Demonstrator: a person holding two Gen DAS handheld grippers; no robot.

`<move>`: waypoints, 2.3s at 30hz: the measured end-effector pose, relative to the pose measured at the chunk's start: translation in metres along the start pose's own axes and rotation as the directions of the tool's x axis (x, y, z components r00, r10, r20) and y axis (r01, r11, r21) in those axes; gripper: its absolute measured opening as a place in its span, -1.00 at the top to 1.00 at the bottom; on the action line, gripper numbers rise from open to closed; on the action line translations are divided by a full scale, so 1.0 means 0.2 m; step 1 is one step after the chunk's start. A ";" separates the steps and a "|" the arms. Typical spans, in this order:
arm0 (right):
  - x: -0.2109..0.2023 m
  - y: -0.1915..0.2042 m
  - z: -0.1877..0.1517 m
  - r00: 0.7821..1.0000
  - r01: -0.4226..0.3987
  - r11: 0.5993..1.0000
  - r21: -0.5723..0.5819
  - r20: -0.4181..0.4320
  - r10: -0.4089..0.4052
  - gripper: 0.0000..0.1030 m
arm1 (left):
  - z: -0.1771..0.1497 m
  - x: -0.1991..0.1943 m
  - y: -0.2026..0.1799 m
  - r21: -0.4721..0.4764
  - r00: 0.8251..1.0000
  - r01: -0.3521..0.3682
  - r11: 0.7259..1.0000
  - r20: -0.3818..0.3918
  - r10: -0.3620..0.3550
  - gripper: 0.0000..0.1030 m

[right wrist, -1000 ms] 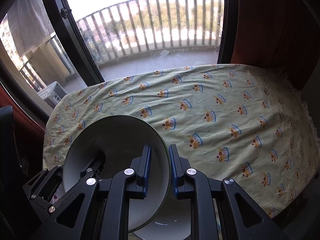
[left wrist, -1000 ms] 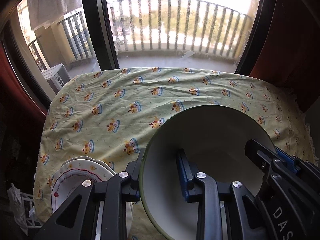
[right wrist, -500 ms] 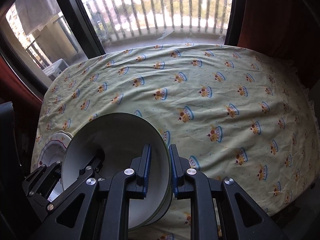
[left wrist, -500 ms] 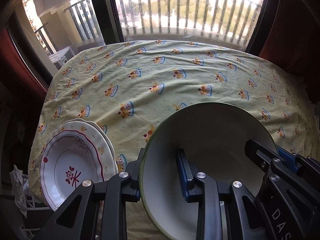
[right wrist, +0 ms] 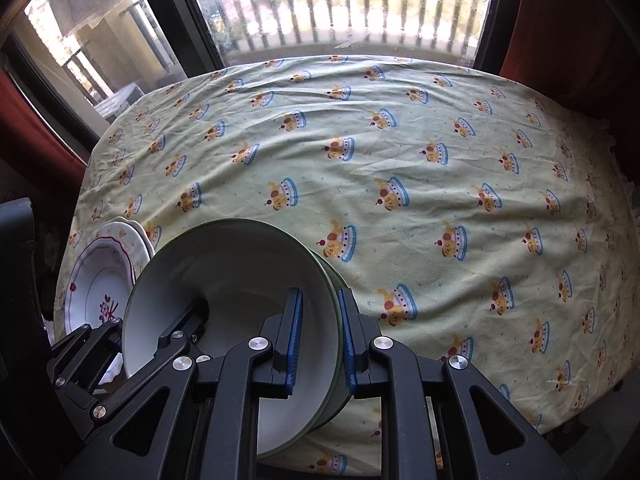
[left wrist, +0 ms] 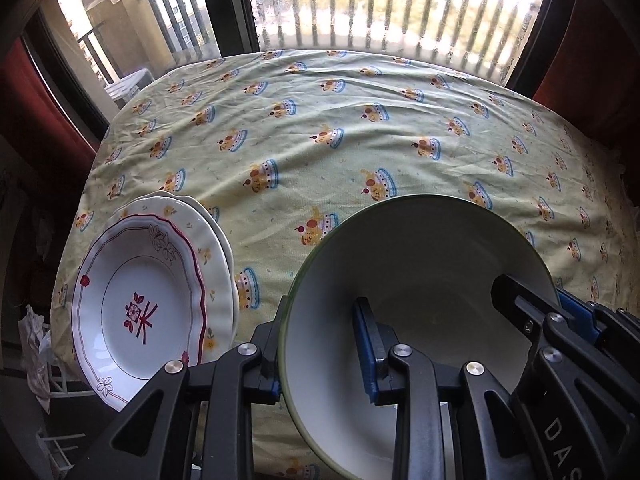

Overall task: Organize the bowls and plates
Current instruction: 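Lower the bowl into the other white bowls and open both grippers, then grip the rim of the nested white bowls with both grippers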

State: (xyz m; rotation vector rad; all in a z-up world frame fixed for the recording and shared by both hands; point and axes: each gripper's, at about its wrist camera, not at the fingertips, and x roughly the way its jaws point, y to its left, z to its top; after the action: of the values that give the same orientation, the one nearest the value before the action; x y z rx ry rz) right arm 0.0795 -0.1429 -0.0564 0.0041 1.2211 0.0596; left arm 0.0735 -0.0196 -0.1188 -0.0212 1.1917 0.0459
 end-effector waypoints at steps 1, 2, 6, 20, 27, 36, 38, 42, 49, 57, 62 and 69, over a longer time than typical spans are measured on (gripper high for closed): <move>0.00 0.00 0.00 1.000 0.003 1.000 -0.001 0.003 -0.003 0.59 | -0.01 -0.01 0.00 -0.005 1.000 0.002 1.000 0.001 -0.002 0.47; -0.01 0.00 -0.01 1.000 0.003 1.000 0.001 0.001 -0.003 0.59 | -0.02 -0.01 0.00 -0.007 1.000 0.002 1.000 0.002 -0.002 0.47; -0.02 0.00 -0.03 1.000 0.013 1.000 -0.019 0.002 -0.013 0.59 | -0.03 -0.01 0.00 -0.013 1.000 0.009 1.000 0.008 -0.008 0.47; -0.02 0.02 -0.02 0.998 0.017 0.999 -0.035 0.063 -0.015 0.51 | -0.04 0.02 0.04 -0.080 0.998 0.055 0.995 0.023 -0.053 0.47; -0.01 0.02 -0.03 0.998 0.025 1.000 -0.015 0.061 -0.024 -0.08 | -0.05 0.02 0.03 -0.056 0.996 0.085 0.995 0.028 -0.083 0.31; 0.01 0.02 -0.05 0.996 0.079 0.994 0.072 0.040 -0.082 -0.32 | -0.01 0.10 0.05 0.052 0.978 0.210 0.976 -0.017 -0.209 -0.31; 0.03 0.02 -0.05 0.995 0.094 0.990 0.103 0.023 -0.097 -0.36 | 0.00 0.12 0.05 0.076 0.968 0.251 0.965 -0.042 -0.249 -0.33; 0.07 0.03 -0.07 0.991 0.130 0.979 0.155 -0.008 -0.130 -0.37 | 0.00 0.19 0.05 0.106 0.943 0.330 0.938 -0.093 -0.321 -0.33; 0.11 0.01 -0.09 0.982 0.190 0.951 0.245 -0.045 -0.185 -0.37 | 0.01 0.27 0.03 0.115 0.896 0.438 0.892 -0.145 -0.421 -0.33; 0.14 -0.01 -0.07 0.980 0.196 0.938 0.287 -0.047 -0.191 -0.42 | 0.03 0.30 0.04 0.088 0.862 0.496 0.864 -0.166 -0.479 -0.32; 0.16 -0.03 -0.06 0.988 0.155 0.943 0.295 -0.049 -0.147 -0.43 | 0.04 0.29 0.03 0.086 0.871 0.480 0.873 -0.170 -0.461 -0.29; 0.18 -0.10 -0.06 0.999 0.039 0.958 0.284 -0.027 -0.033 -0.42 | 0.04 0.27 -0.03 0.086 0.914 0.392 0.916 -0.145 -0.378 -0.36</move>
State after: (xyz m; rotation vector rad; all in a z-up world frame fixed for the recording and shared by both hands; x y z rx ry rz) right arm 0.0816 -0.1610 -0.0959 0.2328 1.2423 -0.1491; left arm 0.1004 -0.0241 -0.1657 -0.1615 1.2963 -0.3771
